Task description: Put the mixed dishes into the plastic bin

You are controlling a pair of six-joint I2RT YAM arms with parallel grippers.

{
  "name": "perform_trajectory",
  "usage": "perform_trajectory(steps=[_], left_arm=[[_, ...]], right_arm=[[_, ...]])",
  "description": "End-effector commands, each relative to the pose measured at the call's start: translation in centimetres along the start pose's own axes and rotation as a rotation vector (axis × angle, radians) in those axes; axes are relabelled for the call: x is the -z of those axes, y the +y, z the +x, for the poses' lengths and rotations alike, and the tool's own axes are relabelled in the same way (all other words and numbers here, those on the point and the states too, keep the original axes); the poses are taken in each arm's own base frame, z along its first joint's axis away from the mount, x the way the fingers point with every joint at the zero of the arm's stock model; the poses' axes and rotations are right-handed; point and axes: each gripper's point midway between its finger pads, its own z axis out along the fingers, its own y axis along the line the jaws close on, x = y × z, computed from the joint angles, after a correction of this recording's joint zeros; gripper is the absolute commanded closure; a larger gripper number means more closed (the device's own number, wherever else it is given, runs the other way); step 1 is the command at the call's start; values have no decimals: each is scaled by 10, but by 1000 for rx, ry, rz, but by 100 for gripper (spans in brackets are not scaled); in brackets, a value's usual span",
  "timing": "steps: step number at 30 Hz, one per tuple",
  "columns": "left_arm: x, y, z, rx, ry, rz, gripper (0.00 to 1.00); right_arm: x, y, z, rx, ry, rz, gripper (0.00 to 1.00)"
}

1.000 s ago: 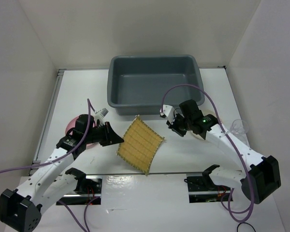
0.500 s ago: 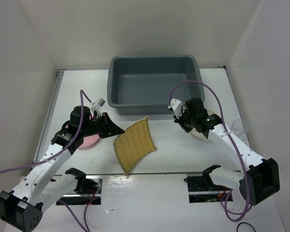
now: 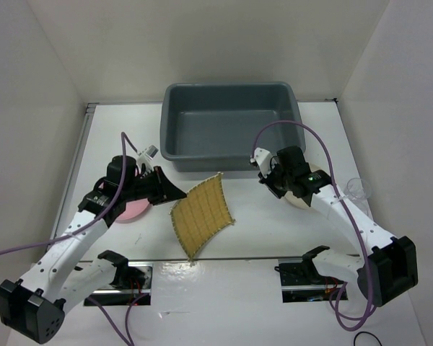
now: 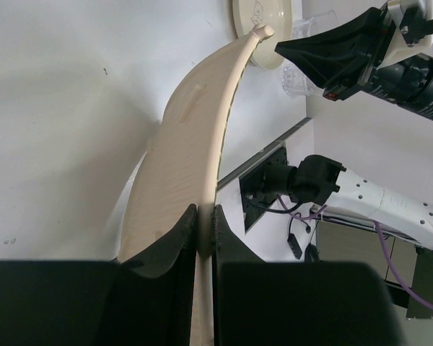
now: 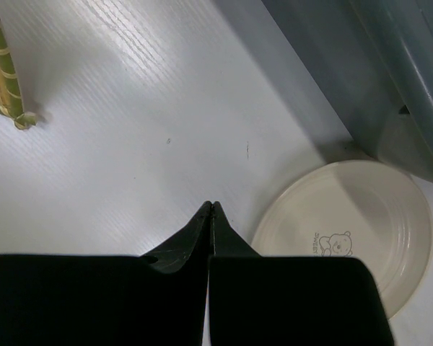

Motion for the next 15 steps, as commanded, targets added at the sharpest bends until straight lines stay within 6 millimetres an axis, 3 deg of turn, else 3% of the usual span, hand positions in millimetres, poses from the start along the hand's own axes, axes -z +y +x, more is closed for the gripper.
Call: perform_trajectory(steps=[1,6,9,13,15], left_arm=[[7,-36,-20,-38,-36,101,100],[-3,-8,-10,-21,-12,32,100],[-11,13,-5,-20,-8,-12,100],[-25,45,5,-21,34,-88,100],[-29,59,13,-10,55,-122,100]], right_arm=[[3,-1,-7,6,-43,4,100],[-1,21,-9,65,-53,-122,100],[-6,51,-22,127,-54,-225,100],[-21,74,-33,192,-34,-318,100],[-35,86,-28,241,15,-348,100]])
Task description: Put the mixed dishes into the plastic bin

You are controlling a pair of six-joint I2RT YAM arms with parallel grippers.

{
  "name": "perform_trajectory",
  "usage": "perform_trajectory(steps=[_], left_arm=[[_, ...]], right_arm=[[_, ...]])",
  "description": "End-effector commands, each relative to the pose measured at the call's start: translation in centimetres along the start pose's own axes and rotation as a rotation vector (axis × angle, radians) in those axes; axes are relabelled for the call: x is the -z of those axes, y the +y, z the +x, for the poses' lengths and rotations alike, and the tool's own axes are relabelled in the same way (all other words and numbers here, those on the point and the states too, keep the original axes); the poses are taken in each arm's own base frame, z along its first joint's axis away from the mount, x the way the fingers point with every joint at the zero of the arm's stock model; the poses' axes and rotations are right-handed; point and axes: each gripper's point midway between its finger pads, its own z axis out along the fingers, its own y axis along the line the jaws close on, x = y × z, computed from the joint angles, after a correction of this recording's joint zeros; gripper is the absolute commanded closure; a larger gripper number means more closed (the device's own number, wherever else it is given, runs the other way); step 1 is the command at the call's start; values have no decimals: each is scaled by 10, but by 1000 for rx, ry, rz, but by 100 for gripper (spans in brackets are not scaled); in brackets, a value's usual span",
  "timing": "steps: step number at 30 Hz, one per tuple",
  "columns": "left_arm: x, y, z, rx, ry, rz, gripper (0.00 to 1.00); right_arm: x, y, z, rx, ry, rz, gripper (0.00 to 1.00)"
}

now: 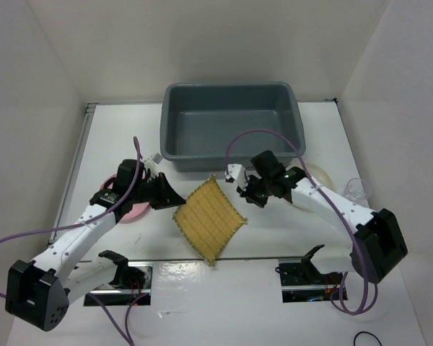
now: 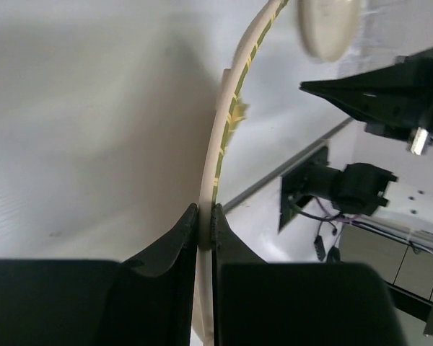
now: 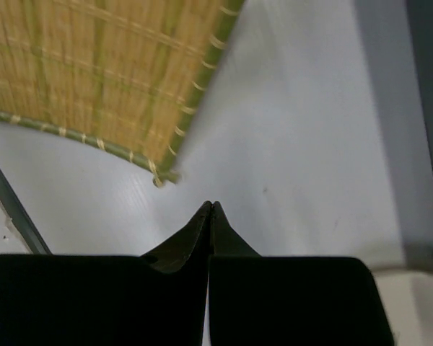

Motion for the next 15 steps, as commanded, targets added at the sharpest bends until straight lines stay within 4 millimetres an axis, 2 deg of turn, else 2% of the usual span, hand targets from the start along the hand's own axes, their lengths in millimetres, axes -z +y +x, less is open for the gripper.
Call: perform_trajectory(steps=[1,3,5,6,9,15], left_arm=[[-8,19,4,-31,2,-32,100],[-12,23,5,-30,3,-33,100],[-15,29,6,-36,3,-45,100],[-18,35,12,-32,29,-53,100],[-25,45,21,-25,69,-56,100],[-37,53,34,-14,130,-23,100]], right_arm=[[-18,20,-15,102,27,-83,100],[-36,28,-5,140,102,-97,100],[-48,37,-3,179,122,-105,100],[-54,40,7,171,155,-123,100],[-63,48,13,170,168,-162,100],[-83,67,49,187,285,-219,100]])
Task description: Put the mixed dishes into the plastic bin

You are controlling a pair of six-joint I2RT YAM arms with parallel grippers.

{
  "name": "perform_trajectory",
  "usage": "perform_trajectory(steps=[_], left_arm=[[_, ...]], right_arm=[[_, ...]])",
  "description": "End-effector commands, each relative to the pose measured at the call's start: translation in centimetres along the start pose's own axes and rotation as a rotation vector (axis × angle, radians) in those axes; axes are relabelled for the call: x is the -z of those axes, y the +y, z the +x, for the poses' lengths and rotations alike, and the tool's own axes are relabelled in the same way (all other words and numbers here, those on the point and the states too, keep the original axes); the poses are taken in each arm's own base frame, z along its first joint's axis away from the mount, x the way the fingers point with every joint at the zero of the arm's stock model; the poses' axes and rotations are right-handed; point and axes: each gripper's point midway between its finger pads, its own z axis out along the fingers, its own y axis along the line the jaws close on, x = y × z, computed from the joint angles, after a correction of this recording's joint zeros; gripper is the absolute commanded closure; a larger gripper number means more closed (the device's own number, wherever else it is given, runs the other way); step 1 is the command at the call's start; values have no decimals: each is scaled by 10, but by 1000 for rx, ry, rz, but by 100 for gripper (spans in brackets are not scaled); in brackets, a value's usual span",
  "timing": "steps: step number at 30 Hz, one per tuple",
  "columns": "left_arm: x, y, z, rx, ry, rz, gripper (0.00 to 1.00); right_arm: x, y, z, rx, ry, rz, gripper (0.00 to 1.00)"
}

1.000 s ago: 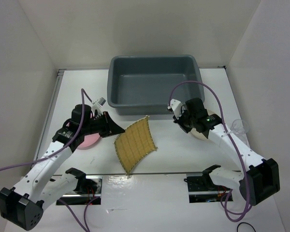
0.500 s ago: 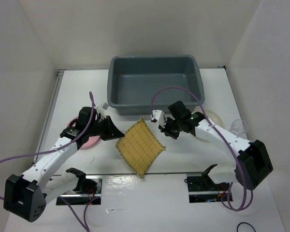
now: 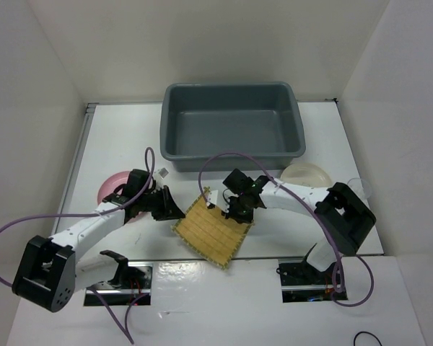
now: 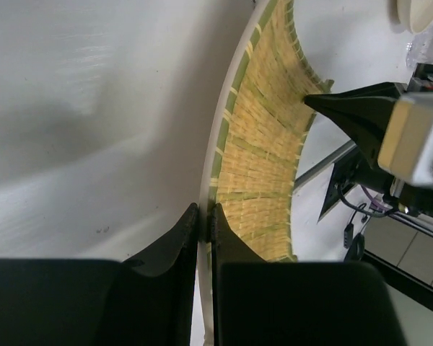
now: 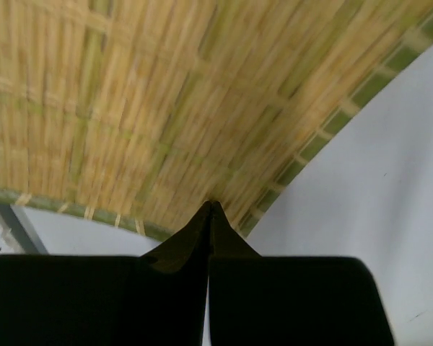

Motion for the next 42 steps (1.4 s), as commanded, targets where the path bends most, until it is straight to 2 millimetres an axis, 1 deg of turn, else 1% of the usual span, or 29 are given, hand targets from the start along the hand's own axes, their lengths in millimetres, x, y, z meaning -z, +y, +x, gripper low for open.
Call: perform_trajectory(steps=[1,5,6,7,9,10,12,14,16,18,19,20,21,22,24,26,29,30,32,33,34,35,36,37,38,39,40,41,42], left_arm=[[-6,-13,-3,-53,18,95,100],[-17,-9,7,-59,86,122,99],[-18,-13,11,-66,104,141,97],[-21,-11,10,-63,108,139,94],[-24,-14,17,-79,140,158,90],[-27,-13,20,-72,161,168,83],[-31,-16,29,-83,209,201,73],[-32,-21,33,-90,236,223,66],[-33,-23,37,-94,254,233,54],[-34,-26,40,-102,270,252,46],[-35,-30,38,-119,266,263,46],[-37,-29,42,-126,279,260,46],[-37,-31,39,-132,274,264,46],[-36,-33,40,-132,279,271,52],[-37,-35,42,-142,289,287,56],[-33,-43,44,-146,307,334,56],[-32,-48,45,-157,316,348,55],[-32,-48,45,-157,316,348,58],[-32,-53,46,-169,323,363,69],[-32,-53,46,-169,323,363,86],[-31,-52,47,-163,328,358,95],[-30,-54,45,-162,323,350,100],[-29,-57,41,-171,308,348,100],[-27,-58,42,-172,306,349,100],[-23,-60,38,-176,286,332,100],[-21,-61,38,-175,282,323,100],[-16,-66,35,-178,273,319,100],[-8,-74,32,-198,253,336,100],[-3,-80,30,-207,245,343,100]], right_arm=[[-17,7,7,19,34,-16,100],[-23,7,10,7,47,-24,100],[-25,8,12,4,56,-30,100],[-26,7,10,6,48,-25,100],[-32,9,16,-1,75,-42,100],[-32,9,16,-1,75,-42,100],[-34,9,14,-11,71,-50,100],[-34,8,12,-9,64,-45,100],[-34,8,12,-9,64,-45,100],[-34,8,12,-9,64,-45,100],[-34,8,12,-9,64,-45,100],[-34,8,12,-9,64,-45,100],[-34,8,12,-9,64,-45,100],[-35,7,10,-7,56,-41,100],[-35,7,10,-16,56,-40,100],[-35,7,10,-16,56,-40,100],[-35,6,11,-16,61,-32,100],[-35,6,11,-16,61,-32,100],[-35,4,12,-15,66,-25,100],[-35,4,12,-15,66,-25,100],[-32,2,11,-13,65,-10,100],[-32,2,11,-13,65,-10,100],[-31,-2,13,-27,64,-4,100],[-24,-8,11,-32,48,24,100],[-15,-23,11,-79,23,57,100],[-5,-32,10,-108,-3,73,100],[19,-43,1,-131,-73,111,100],[40,-62,5,-199,-139,148,100],[59,-72,6,-226,-184,192,100]])
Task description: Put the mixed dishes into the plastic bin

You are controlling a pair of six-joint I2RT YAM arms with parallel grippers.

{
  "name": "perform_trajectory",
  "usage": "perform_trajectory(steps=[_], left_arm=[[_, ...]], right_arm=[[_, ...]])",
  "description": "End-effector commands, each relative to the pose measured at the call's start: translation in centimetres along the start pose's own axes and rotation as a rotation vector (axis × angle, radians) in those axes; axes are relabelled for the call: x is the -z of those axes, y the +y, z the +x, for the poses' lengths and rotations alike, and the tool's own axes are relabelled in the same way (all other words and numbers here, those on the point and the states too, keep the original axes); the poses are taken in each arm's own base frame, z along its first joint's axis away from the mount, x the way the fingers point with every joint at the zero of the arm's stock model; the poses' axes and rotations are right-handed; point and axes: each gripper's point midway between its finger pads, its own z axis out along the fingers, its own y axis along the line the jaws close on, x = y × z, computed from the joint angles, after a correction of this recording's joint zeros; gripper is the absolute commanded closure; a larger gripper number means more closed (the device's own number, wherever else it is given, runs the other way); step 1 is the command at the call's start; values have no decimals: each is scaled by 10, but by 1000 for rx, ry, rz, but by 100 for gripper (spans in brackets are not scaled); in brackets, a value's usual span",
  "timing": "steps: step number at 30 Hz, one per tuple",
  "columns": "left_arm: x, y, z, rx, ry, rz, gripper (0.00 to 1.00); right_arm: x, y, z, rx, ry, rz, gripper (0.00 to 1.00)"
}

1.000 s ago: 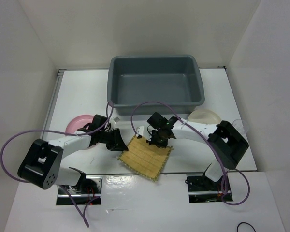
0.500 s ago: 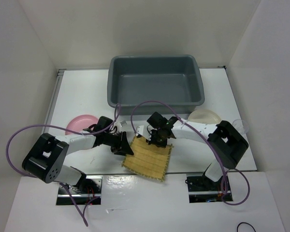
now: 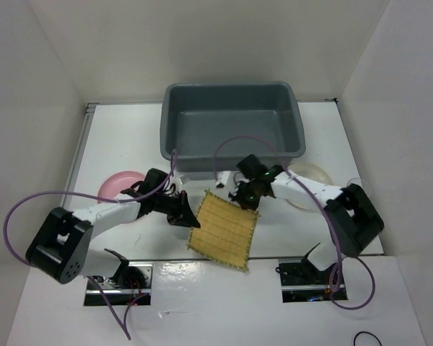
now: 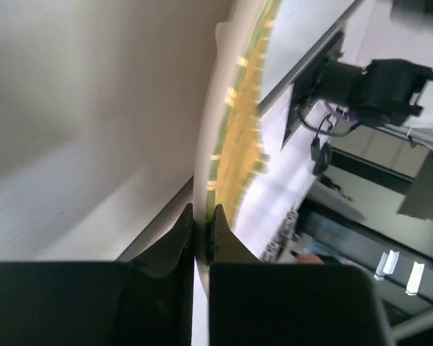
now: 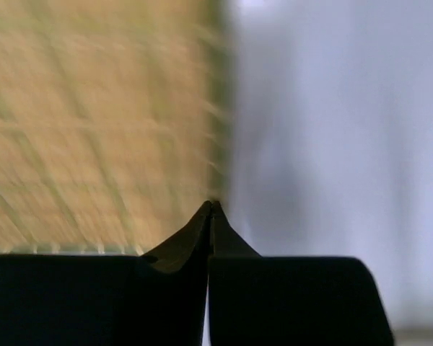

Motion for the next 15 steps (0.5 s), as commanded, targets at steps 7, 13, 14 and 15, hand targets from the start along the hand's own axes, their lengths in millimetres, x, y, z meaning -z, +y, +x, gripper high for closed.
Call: perform_trajectory(steps=[7,13,14,15], left_arm=[[75,-144,-28,-339,-212,231,100],[126,-230,-58,-425,-331,351,100],[134,-241,-66,-433,-352,361,100],[137,-244,-83,-423,-375,353,100]], right_arm=[[171,-77,35,-255,-261,473,100],[239,-91,87,-475,-296,764,100],[272,-85,82,-455,-390,889,100],[282,-83,95,-485,-403,985,96]])
